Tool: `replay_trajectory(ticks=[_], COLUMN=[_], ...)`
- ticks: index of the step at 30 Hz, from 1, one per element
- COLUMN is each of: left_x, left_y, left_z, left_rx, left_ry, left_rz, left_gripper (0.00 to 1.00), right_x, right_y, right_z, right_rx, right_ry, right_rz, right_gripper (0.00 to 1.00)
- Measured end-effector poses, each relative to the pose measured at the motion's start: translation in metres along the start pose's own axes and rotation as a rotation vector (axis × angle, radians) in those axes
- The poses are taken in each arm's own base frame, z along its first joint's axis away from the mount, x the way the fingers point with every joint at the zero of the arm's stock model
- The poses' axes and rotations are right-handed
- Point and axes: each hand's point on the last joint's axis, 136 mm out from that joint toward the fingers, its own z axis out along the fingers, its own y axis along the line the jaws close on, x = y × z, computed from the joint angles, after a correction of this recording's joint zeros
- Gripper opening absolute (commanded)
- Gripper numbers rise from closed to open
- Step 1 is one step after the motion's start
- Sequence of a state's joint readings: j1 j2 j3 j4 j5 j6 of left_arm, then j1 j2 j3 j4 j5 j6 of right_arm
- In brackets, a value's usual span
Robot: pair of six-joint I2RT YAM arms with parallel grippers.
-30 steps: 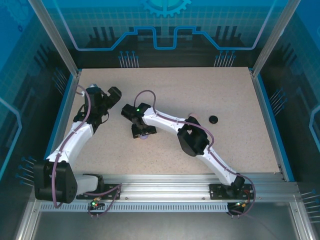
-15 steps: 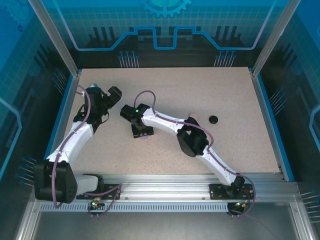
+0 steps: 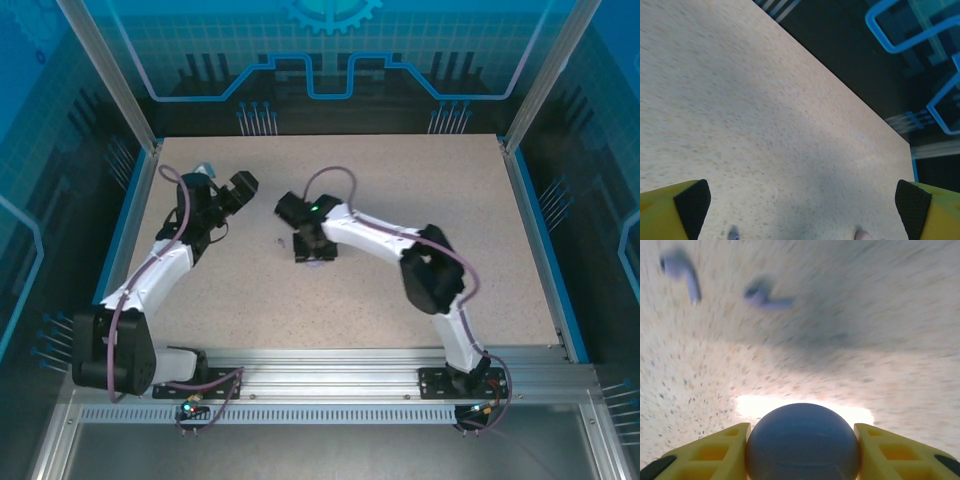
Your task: Insert the wireless bluetooth earbuds into the charging case
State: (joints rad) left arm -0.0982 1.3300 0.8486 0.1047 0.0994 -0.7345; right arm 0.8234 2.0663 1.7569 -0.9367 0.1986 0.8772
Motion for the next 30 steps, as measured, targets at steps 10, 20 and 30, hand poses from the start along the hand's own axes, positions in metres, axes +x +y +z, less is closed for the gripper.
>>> replay_trajectory(ticks=[10, 20, 30], left_x=[0.096, 0.170, 0.187], left_y=[-0.074, -0.119, -0.124], left_z=[0.037, 0.045, 0.056], left_rx=[0.325, 0.503, 0.523], left_ry=[0.179, 0.227, 0.201], left_rz=[0.119, 0.143, 0.096], left_gripper=[0.99, 0.88, 0.57], right_x=[-0.076, -0.088, -0.095], right_y=[-0.088, -0.099, -0.085], right_z=[-0.055, -0.040, -0.046], right_rx=[-0.128, -0.265, -0.372], right_ry=[-0.168, -0.119, -0.102], right_rz=[0.368, 0.669, 0.808], right_gripper=[0.40, 0.40, 0.40])
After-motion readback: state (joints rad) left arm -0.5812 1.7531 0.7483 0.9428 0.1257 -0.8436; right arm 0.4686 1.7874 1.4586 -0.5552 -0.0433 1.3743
